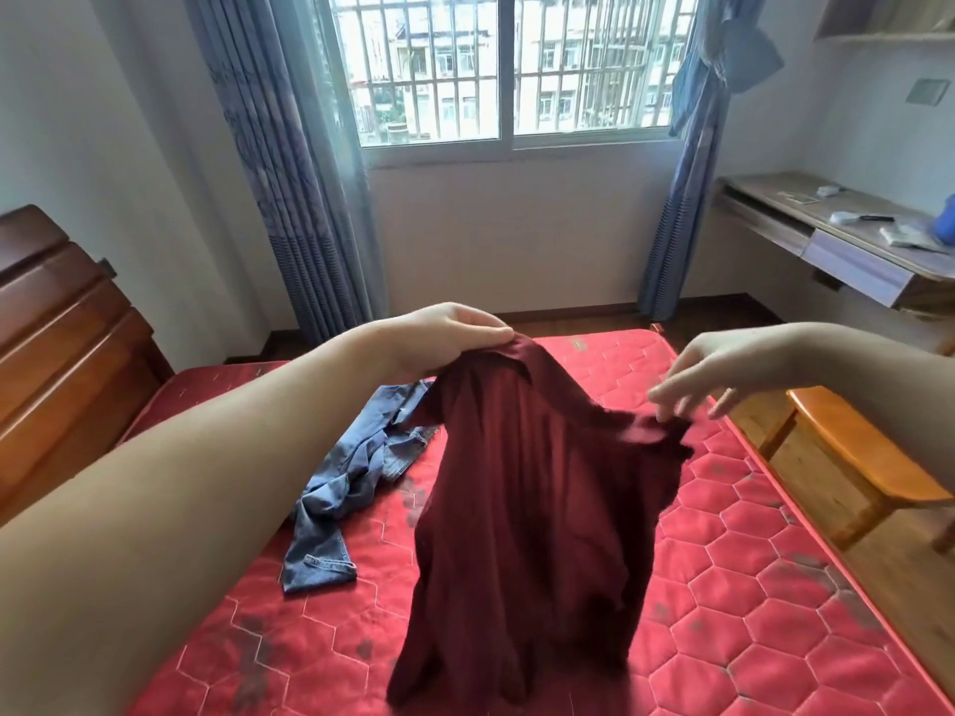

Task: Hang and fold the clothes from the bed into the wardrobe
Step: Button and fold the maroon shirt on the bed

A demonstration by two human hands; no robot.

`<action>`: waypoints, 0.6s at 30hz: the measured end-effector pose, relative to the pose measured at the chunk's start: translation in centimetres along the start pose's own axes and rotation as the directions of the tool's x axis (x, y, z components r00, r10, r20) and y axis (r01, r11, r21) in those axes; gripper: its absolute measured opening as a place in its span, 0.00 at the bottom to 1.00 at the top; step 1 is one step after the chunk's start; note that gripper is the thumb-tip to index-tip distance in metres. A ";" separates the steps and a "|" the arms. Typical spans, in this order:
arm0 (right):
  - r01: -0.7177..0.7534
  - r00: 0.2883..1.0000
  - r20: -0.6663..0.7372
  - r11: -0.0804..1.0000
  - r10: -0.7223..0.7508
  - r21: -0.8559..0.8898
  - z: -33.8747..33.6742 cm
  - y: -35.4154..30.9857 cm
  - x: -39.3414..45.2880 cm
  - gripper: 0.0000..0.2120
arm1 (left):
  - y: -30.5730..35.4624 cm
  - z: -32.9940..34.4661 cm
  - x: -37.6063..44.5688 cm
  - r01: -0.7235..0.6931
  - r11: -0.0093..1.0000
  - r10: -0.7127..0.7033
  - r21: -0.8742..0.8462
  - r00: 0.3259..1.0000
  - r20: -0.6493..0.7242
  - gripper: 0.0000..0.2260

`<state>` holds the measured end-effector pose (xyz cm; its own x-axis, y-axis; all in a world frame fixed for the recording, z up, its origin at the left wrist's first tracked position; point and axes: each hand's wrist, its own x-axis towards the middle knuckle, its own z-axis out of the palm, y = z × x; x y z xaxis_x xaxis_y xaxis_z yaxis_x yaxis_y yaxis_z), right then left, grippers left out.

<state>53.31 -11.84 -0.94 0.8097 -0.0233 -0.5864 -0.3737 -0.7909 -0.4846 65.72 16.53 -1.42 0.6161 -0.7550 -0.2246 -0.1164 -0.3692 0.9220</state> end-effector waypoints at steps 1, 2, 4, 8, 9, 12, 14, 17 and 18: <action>-0.048 0.999 0.020 0.992 0.051 -0.120 0.6 -0.4 0.3 0.14 | 0.4 0.2 0.0 -0.023 0.999 0.023 0.033 1.000 0.004 0.09; -0.051 0.998 0.013 0.971 0.056 -0.236 1.1 -1.0 0.6 0.14 | 0.8 0.5 0.1 -0.039 0.997 0.039 0.069 0.999 0.005 0.08; 0.046 0.994 -0.078 0.939 -0.076 -0.341 2.5 -2.6 1.4 0.12 | 1.6 1.1 0.0 -0.058 0.987 0.056 0.151 0.998 0.014 0.07; 0.328 0.943 -0.093 0.941 -0.321 0.082 4.6 -5.7 2.5 0.15 | 2.7 1.9 -0.3 -0.081 0.959 0.069 0.271 0.996 0.056 0.07; 0.354 0.935 -0.070 0.930 -0.348 0.099 5.1 -6.2 2.6 0.14 | 2.8 1.9 -0.6 -0.083 0.956 0.068 0.282 0.996 0.064 0.07; 0.388 0.918 -0.111 0.920 -0.381 0.050 6.0 -6.9 3.6 0.07 | 2.7 1.5 -1.3 -0.077 0.946 0.058 0.314 0.996 0.070 0.06; 0.361 0.925 -0.129 0.933 -0.358 0.001 6.3 -6.9 4.1 0.01 | 2.5 0.9 -2.1 -0.067 0.936 0.045 0.346 0.996 0.073 0.05; 0.302 0.950 -0.059 0.950 -0.307 -0.080 6.6 -6.7 4.2 0.02 | 1.8 -0.1 -2.8 -0.043 0.896 0.021 0.442 0.998 0.056 0.04; 0.297 0.954 -0.016 0.953 -0.298 -0.061 6.9 -6.9 4.0 0.03 | 1.6 -0.2 -2.8 -0.027 0.879 0.011 0.476 0.999 0.036 0.05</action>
<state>55.94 -2.29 -4.42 0.8915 0.2040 -0.4046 -0.0879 -0.7981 -0.5961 63.98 18.23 0.72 0.5860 -0.7782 -0.2258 -0.4901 -0.5623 0.6661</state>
